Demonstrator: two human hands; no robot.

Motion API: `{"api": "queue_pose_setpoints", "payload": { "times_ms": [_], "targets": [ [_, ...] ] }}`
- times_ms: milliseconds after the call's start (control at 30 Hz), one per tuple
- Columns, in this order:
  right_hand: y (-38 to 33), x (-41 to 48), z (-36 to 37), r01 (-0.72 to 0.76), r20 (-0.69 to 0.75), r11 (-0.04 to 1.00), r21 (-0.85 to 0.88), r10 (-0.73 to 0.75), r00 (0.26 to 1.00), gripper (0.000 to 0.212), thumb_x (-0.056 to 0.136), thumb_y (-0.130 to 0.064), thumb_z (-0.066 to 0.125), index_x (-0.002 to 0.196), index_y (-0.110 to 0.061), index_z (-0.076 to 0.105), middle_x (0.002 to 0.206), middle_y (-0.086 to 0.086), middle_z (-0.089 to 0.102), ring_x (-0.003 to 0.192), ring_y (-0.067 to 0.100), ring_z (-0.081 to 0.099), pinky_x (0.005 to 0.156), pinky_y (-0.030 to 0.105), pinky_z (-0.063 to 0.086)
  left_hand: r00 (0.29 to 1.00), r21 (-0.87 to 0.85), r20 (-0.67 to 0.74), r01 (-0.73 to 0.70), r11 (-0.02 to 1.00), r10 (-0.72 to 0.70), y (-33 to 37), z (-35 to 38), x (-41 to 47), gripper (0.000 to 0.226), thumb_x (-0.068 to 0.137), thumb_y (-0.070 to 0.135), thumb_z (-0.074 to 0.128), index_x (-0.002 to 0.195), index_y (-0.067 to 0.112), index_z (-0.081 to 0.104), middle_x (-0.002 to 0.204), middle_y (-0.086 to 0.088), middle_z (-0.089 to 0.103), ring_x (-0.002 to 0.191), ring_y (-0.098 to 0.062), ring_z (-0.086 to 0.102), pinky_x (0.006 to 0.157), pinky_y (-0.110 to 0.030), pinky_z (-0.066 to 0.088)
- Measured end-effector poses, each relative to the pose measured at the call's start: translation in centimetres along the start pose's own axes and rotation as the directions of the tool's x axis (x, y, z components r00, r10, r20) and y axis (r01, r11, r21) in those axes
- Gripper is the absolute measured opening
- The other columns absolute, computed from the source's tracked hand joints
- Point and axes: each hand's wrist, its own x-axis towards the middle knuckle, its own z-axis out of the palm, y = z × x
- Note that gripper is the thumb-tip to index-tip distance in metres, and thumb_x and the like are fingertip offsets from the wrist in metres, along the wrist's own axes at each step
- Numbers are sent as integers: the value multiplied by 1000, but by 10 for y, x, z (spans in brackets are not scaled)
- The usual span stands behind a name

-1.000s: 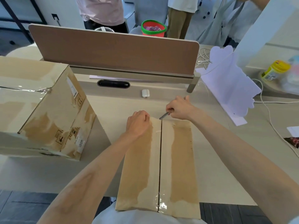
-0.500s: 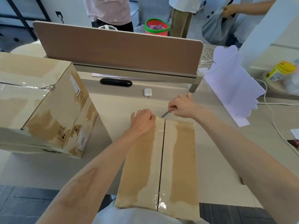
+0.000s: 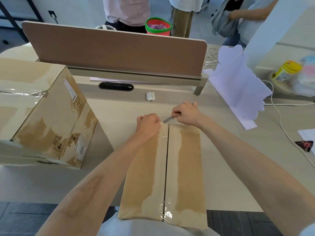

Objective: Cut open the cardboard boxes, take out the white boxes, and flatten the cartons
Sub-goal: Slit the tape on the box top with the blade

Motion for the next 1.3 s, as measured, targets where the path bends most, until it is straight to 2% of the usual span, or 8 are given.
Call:
{"api": "queue_pose_setpoints", "payload": {
  "times_ms": [133, 233, 400, 600, 700, 800, 1033, 1300],
  "targets": [
    [4, -4, 8, -73, -13, 988, 135, 76, 997, 24, 82, -8, 47, 75, -20, 65, 62, -10, 52, 82, 18, 45, 67, 34, 17, 999, -23, 36, 15, 1000, -14, 1, -4, 1, 31, 87, 7, 36, 96, 18, 63, 103, 3, 68, 103, -17, 56, 91, -30, 24],
    [5, -5, 13, -128, -53, 949, 288, 150, 987, 23, 84, -9, 45, 74, -19, 63, 63, -14, 52, 80, 15, 45, 71, 35, 20, 997, 9, 70, 29, 1000, -29, 4, -5, 1, 33, 87, 10, 35, 97, 17, 65, 102, 1, 68, 102, -19, 56, 94, -33, 25],
    [13, -9, 9, -108, -51, 980, 169, 118, 992, 25, 79, -6, 45, 76, -17, 66, 59, -12, 52, 81, 17, 45, 67, 35, 17, 996, 36, 74, 41, 998, -44, 7, -6, -1, 33, 87, 11, 33, 98, 16, 64, 95, -1, 67, 98, -21, 54, 97, -35, 28],
    [26, -9, 9, -61, -49, 997, 55, 64, 997, 23, 76, -5, 44, 79, -15, 65, 82, -2, 68, 91, 20, 49, 67, 34, 17, 997, 36, 64, 28, 999, -30, 5, -5, -6, 22, 85, 13, 36, 97, 19, 54, 87, 1, 64, 92, -19, 53, 96, -35, 29],
    [30, -10, 6, -49, -55, 999, 20, 50, 997, 24, 75, -4, 44, 80, -15, 65, 84, 0, 68, 91, 20, 50, 65, 33, 15, 999, 79, 37, -18, 997, 15, -2, 0, -7, 18, 88, 20, 41, 104, 21, 50, 96, 4, 63, 97, -18, 54, 96, -33, 27],
    [32, -11, 5, -42, -62, 999, 10, 43, 997, 25, 75, -4, 43, 79, -16, 65, 81, 0, 68, 89, 21, 48, 64, 33, 15, 999, 116, 26, -39, 992, 37, -2, 3, -7, 22, 91, 25, 41, 110, 23, 53, 104, 6, 63, 104, -16, 52, 97, -33, 26],
    [27, -11, 6, -45, -59, 999, 28, 46, 997, 27, 76, -5, 43, 79, -17, 66, 77, -4, 65, 90, 20, 44, 67, 34, 17, 998, 239, 26, -55, 969, 50, 0, 6, -7, 28, 94, 34, 38, 104, 25, 62, 109, 8, 64, 106, -15, 50, 94, -35, 24],
    [26, 1, 1, -121, 109, 985, 123, 108, 988, 24, 82, -13, 46, 77, -19, 68, 66, -10, 53, 84, 17, 46, 77, 36, 25, 996, 271, 6, -83, 959, 84, -4, 9, -8, 30, 96, 36, 37, 105, 26, 63, 109, 8, 64, 105, -14, 50, 95, -34, 22]
  ]
}}
